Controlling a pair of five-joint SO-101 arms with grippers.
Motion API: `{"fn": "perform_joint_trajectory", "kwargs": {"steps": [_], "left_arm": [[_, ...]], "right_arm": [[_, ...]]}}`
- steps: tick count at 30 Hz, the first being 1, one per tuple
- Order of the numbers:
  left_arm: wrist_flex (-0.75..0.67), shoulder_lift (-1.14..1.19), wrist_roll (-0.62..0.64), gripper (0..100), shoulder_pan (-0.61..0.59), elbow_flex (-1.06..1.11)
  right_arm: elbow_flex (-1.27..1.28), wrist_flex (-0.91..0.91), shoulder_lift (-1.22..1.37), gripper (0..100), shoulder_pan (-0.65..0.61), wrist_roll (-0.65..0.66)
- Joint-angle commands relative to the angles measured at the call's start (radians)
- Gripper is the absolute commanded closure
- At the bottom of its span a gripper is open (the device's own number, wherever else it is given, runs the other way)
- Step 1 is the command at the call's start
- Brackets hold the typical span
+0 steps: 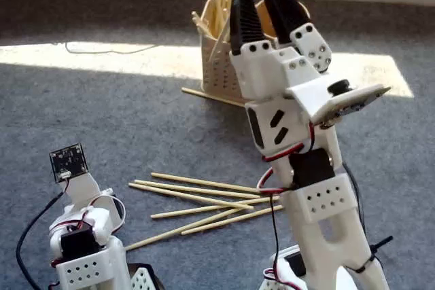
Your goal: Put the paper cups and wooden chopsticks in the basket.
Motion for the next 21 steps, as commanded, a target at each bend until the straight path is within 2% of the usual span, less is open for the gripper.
{"fn": "perform_joint_trajectory", "kwargs": {"steps": [1, 14, 21], "left_arm": [[0.005, -0.002, -0.005, 99, 0.008, 0.019], [0.005, -0.002, -0.005, 99, 0.008, 0.019], [0.005, -0.002, -0.005, 99, 0.008, 0.019]], "right_arm": [[-0.012, -0.182, 0.101, 99.2, 0.058, 0.008], [-0.015, -0.481, 0.363, 99.2, 0.082, 0.012], [-0.005, -0.499, 0.375, 99.3, 0.081, 0.012]]}}
